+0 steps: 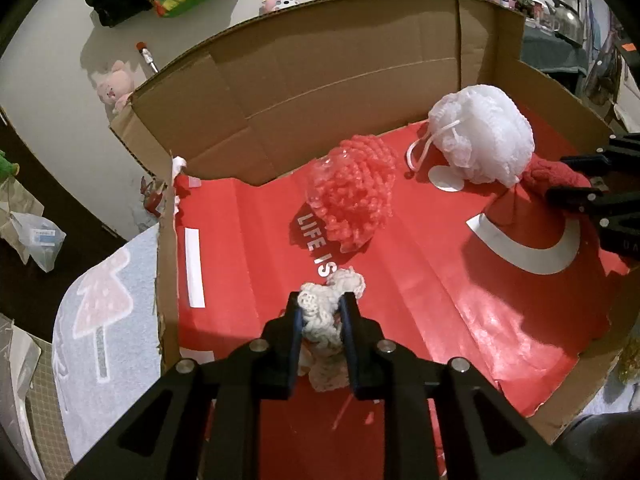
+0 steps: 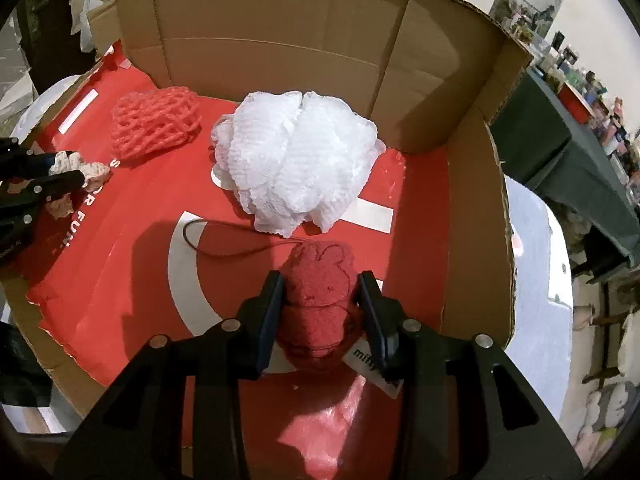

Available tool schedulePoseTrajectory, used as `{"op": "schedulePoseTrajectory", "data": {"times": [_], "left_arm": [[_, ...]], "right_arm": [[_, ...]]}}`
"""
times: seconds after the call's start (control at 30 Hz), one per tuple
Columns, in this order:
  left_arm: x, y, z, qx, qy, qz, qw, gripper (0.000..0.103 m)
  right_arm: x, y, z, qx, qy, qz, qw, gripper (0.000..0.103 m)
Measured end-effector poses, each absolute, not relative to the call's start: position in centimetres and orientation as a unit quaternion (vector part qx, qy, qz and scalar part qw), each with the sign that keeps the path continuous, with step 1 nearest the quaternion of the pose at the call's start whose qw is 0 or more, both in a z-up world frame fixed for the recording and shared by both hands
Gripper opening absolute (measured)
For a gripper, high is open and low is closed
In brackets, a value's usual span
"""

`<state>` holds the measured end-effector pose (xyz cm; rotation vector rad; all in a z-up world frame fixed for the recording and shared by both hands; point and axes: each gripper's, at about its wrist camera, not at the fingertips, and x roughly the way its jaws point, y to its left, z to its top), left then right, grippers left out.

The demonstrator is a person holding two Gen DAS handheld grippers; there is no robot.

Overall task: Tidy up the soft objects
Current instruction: 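Carry the scrunchie and red bunny into the box and open both tools, then withdraw both tools from the box toward the table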

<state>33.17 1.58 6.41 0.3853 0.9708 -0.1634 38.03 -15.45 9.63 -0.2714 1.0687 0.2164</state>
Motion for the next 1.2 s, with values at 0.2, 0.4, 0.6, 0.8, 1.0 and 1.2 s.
{"op": "schedulePoseTrajectory", "data": {"times": [0.2, 0.4, 0.6, 0.8, 1.0, 1.2], "left_arm": [[33.1, 1.7, 6.4, 0.183, 0.462, -0.08, 0.864, 0.023], [32.7, 2.0, 6.7, 0.169, 0.455, -0.089, 0.87, 0.032], [30.9, 2.3, 8.7, 0.147, 0.426, -0.105, 0.887, 0.055], [27.5, 2.3, 12.1, 0.119, 0.38, -0.119, 0.91, 0.073], [22.9, 2.2, 15.3, 0.091, 0.326, -0.122, 0.933, 0.088], [17.1, 2.2, 18.2, 0.056, 0.262, -0.132, 0.954, 0.099]], "right_arm": [[37.9, -15.1, 9.4, -0.143, 0.504, 0.105, 0.845, 0.039], [37.1, -14.3, 9.2, -0.161, 0.497, 0.109, 0.846, 0.05], [35.9, -14.6, 11.1, -0.148, 0.479, 0.114, 0.858, 0.063], [33.4, -15.3, 14.7, -0.126, 0.447, 0.116, 0.878, 0.067], [29.9, -16.0, 19.1, -0.098, 0.402, 0.122, 0.902, 0.075], [23.5, -16.9, 23.3, -0.067, 0.328, 0.132, 0.933, 0.086]]}}
